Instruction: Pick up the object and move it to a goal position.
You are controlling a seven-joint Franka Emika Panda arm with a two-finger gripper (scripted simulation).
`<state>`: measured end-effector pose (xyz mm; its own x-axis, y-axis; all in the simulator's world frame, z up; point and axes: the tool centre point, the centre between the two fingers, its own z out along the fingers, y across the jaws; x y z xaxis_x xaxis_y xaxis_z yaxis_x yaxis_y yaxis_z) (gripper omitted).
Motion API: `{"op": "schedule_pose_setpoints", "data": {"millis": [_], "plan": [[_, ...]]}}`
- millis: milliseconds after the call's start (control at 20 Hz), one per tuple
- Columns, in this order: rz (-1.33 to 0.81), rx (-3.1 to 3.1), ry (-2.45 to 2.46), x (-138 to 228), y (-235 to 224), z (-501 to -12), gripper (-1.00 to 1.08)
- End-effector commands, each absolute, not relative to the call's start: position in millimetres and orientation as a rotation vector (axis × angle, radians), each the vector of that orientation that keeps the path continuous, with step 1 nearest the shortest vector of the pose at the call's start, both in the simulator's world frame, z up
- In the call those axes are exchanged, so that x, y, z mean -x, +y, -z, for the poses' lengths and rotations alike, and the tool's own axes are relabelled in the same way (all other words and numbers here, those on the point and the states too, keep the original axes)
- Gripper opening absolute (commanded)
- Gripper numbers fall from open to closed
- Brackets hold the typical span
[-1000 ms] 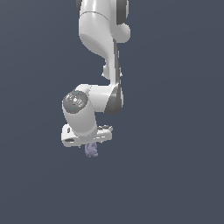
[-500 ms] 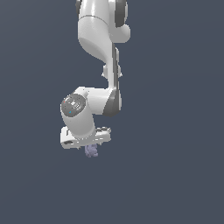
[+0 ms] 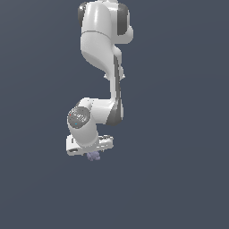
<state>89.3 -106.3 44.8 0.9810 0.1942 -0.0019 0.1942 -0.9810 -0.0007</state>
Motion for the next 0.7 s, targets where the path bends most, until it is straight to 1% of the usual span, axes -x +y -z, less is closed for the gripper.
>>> {"op": "schedule_pose_setpoints", "data": {"millis": [0,150,200,650], "plan": [[0.0,3.127,-0.307,-90.3,-106.6,-40.6,1.0],[0.0,3.127,-0.307,-91.2,-106.7,-42.0,1.0],[0.0,3.127,-0.307,-91.2,-106.7,-42.0,-1.0],[0.0,3.127,-0.307,-91.2,-106.7,-42.0,-1.0]]}}
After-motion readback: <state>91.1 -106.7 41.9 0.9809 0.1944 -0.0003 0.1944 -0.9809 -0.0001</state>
